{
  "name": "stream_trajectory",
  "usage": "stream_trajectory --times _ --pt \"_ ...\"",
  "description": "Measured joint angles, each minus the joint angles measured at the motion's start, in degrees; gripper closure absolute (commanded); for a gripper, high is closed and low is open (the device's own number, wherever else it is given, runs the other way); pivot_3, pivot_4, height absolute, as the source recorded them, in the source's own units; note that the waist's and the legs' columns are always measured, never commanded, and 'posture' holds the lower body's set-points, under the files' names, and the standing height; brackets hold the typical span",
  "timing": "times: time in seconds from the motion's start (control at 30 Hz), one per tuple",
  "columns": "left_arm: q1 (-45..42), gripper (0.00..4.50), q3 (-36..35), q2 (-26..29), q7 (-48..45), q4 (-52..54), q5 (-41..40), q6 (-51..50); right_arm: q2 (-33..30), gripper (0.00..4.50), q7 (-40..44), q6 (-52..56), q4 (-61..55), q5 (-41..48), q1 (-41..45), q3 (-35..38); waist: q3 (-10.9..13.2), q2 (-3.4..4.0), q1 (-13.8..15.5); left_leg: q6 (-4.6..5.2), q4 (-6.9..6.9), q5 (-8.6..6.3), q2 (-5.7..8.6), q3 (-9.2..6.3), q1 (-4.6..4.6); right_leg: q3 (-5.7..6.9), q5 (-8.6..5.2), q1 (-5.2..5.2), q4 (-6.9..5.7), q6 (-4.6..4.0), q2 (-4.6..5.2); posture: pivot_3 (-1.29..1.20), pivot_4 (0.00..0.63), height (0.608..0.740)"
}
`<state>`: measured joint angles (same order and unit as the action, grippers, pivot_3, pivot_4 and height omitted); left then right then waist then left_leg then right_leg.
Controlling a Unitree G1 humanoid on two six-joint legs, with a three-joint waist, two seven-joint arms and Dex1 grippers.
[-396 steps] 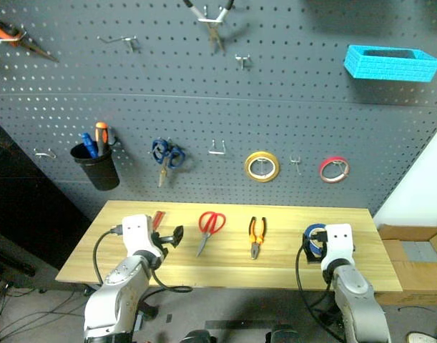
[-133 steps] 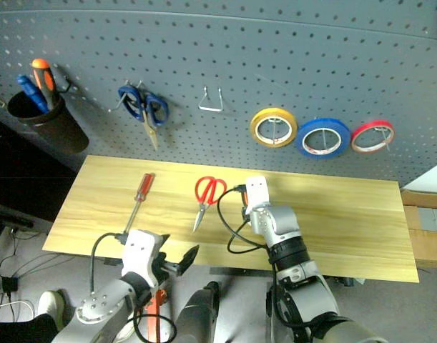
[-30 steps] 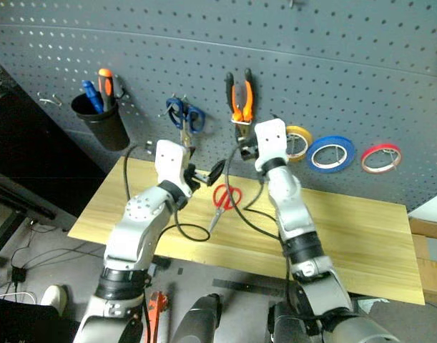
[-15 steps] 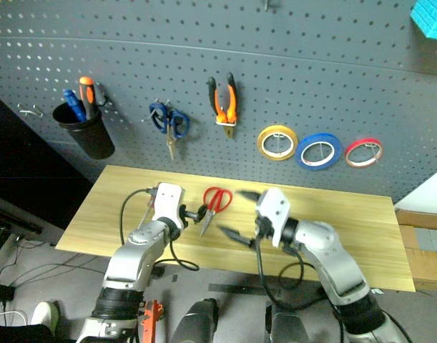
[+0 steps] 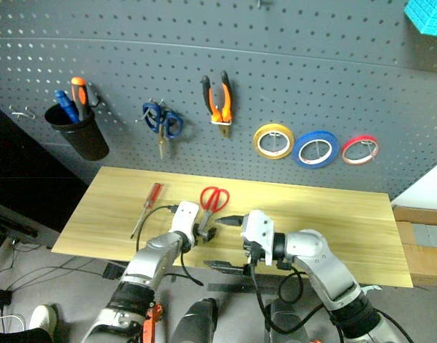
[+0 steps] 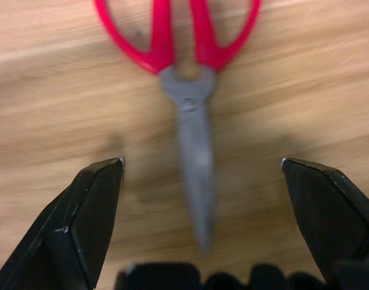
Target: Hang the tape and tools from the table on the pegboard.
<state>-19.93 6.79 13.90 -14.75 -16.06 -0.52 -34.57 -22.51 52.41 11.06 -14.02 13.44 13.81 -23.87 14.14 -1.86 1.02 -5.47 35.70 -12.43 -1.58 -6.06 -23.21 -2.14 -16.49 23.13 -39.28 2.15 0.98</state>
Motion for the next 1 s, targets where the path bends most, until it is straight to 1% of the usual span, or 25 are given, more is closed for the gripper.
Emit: stream_trajectory --times 0.03,0.1,0.33,0.37,0.57,0.83,0.93,1.0 --pt "-0.3 0.61 0.3 0.1 -0.2 -0.1 0.4 0.0 0.0 0.0 0.0 -0.8 1.3 -1.0 0.0 0.0 0.0 0.02 0.0 0.0 0.0 0.0 0.0 0.0 0.0 0.0 0.0 0.0 0.02 0.0 0.0 0.09 0.261 0.74" --pt "-0.6 1.28 1.0 0.1 -0.7 -0.4 0.9 0.0 0.0 0.0 -0.1 -1.9 3.0 -1.8 0.0 0.0 0.0 0.02 -0.1 0.0 -0.01 0.0 0.0 0.0 0.0 0.0 0.01 0.0 0.04 -0.01 0.0 0.09 0.259 0.74" --pt "-3.0 3.9 1.7 -0.1 -2.0 -3.5 1.3 1.2 -1.0 0.0 -0.5 -5.5 6.3 -5.7 -0.3 0.1 0.0 0.03 -0.3 -0.01 -0.01 0.0 0.01 0.01 0.0 0.0 0.01 -0.02 0.06 0.03 0.01 0.08 0.249 0.74" --pt "-3.4 4.15 1.7 -0.2 -2.2 -4.0 1.3 1.5 -1.4 0.0 -0.6 -5.8 6.9 -6.0 -0.5 0.2 0.0 0.03 -0.3 -0.01 -0.01 0.0 0.01 0.0 0.0 0.01 0.02 -0.03 0.08 0.04 0.02 0.08 0.247 0.74" --pt "-4.6 4.2 1.6 -0.2 -2.4 -5.6 1.4 2.3 -2.3 0.0 -4.2 -5.4 11.4 -10.1 -1.1 1.0 0.0 0.03 -0.8 -0.01 -0.02 0.0 0.01 0.02 0.0 -0.02 0.06 -0.04 0.12 0.01 0.02 0.09 0.239 0.74" --pt "-3.9 4.2 1.1 -0.2 -2.3 -4.8 1.3 2.5 -1.9 0.0 -7.5 -4.4 13.4 -12.1 0.6 2.8 0.0 0.03 -0.9 -0.01 -0.03 0.0 0.01 0.02 -0.01 -0.02 0.07 -0.04 0.15 0.02 0.02 0.1 0.214 0.74" --pt "-0.8 4.2 0.1 0.0 -2.3 -0.6 0.9 2.0 -1.9 0.0 -7.4 -4.2 13.4 -12.0 0.7 3.3 0.0 0.03 -0.9 -0.04 -0.04 -0.01 0.02 0.02 -0.04 -0.01 0.08 -0.03 0.18 0.01 0.06 0.12 0.2 0.74" --pt "3.9 4.2 -0.5 0.8 -2.2 6.7 0.8 2.1 -1.8 0.0 -7.1 -3.5 11.8 -10.8 0.3 4.1 0.0 0.04 -1.0 -0.1 -0.06 -0.04 -0.01 0.01 -0.11 -0.02 0.08 0.04 0.2 0.0 0.07 0.13 0.195 0.74"
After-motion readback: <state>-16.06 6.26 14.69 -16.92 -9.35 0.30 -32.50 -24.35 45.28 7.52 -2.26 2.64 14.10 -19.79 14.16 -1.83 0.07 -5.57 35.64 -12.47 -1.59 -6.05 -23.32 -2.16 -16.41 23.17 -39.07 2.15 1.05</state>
